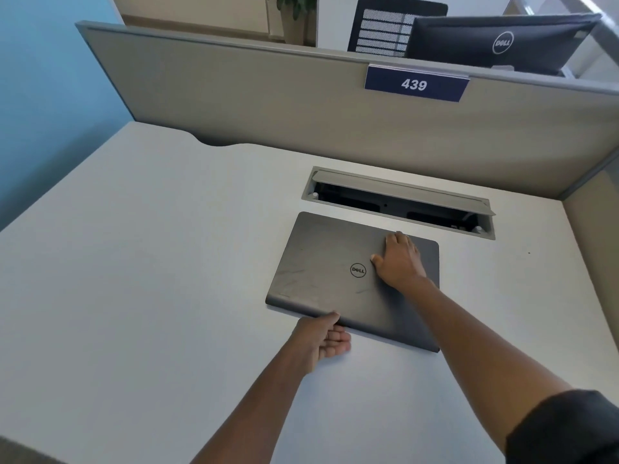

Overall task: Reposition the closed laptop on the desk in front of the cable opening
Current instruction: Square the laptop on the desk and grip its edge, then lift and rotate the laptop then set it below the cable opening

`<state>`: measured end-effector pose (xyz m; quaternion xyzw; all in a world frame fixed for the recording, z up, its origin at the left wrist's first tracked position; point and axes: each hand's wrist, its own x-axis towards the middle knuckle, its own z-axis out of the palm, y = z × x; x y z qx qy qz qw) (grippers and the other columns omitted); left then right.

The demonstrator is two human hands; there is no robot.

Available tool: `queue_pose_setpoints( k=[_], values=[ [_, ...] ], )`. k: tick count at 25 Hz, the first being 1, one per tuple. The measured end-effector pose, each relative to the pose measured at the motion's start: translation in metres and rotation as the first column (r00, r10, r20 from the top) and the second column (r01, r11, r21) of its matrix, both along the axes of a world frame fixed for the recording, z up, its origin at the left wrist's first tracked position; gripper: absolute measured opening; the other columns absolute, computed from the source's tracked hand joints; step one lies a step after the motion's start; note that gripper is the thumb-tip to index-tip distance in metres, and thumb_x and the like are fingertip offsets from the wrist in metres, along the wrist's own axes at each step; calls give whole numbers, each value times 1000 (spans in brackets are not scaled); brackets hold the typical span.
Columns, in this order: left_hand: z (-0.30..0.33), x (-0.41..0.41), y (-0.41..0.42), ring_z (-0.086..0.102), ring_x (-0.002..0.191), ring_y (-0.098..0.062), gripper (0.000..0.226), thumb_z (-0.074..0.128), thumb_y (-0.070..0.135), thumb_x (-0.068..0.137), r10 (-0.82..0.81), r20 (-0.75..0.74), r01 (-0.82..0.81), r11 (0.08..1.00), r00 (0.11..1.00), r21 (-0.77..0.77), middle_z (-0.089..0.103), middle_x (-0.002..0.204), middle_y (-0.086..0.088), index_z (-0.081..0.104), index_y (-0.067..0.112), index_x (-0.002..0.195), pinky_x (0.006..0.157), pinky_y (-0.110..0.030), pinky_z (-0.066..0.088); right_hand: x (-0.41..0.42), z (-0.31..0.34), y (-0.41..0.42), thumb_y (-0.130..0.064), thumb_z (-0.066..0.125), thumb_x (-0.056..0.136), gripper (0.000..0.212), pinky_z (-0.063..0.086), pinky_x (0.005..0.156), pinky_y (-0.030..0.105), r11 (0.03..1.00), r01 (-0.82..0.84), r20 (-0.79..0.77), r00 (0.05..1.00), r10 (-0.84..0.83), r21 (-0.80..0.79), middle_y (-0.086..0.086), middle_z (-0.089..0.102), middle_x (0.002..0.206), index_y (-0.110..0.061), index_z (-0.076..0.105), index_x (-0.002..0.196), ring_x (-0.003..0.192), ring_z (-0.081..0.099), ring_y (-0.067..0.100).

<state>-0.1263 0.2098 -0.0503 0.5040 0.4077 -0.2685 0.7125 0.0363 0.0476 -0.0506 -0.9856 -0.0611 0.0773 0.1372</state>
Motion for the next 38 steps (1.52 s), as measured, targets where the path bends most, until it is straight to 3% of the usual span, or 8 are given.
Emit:
queue_pose_setpoints(
  k=[3,8,15,19,28,32,34,38],
  values=[
    [-4,-5,-12,73,73,-29,33,64,25,93,124,26,-124,992,992,-6,74,87,-21,67,-8,94,55,-26,61,9,1,3,-35,59,91,53,38,109,47,1000,-17,8,1000,17,-19,20,50,133,1,50,129,127,45,36],
    [-3,-7,-17,73,70,-29,31,68,23,91,191,45,-192,981,981,13,75,84,-21,68,-8,92,53,-25,60,26,6,7,-36,56,93,52,36,109,46,995,-94,-56,994,92,-40,19,51,135,-2,47,131,128,45,35],
    [-6,-7,-36,75,78,-32,24,73,20,87,312,53,-316,946,948,72,76,90,-22,68,-3,82,65,-29,63,51,12,3,-44,60,91,60,41,105,45,983,-153,-182,974,133,-104,18,50,134,-4,47,134,124,49,36],
    [-8,-4,-44,74,70,-28,25,75,20,85,352,52,-355,929,935,107,75,80,-18,68,-4,80,69,-30,63,60,12,5,-44,68,87,68,43,103,46,986,-132,-209,972,108,-105,19,48,138,-4,45,136,127,47,36],
    [-4,-4,-53,69,58,-26,33,85,17,73,349,125,-370,895,929,251,71,72,-16,55,5,66,74,-38,63,69,13,-2,-43,77,80,69,46,99,46,994,-98,-262,961,84,-39,17,54,130,-3,49,128,120,50,35],
    [-2,-5,-50,72,60,-27,41,84,35,66,236,192,-295,869,953,398,69,65,-7,49,13,65,75,-47,62,65,14,-20,-46,78,78,68,46,96,46,999,-44,-299,953,43,3,15,56,125,-5,49,123,114,52,34],
    [-2,-5,-45,72,66,-26,46,81,46,60,177,207,-259,828,962,497,70,68,-4,50,15,69,73,-47,61,58,17,-32,-46,79,78,66,46,88,41,996,19,-329,944,10,86,12,57,119,-7,48,120,107,54,30],
    [10,-5,-32,70,69,-25,43,81,43,66,79,229,-202,785,970,586,68,72,-3,52,12,75,72,-45,60,36,28,-45,-44,78,79,58,43,79,35,973,110,-340,940,-35,204,7,58,108,-9,51,117,98,57,27]
  ],
)
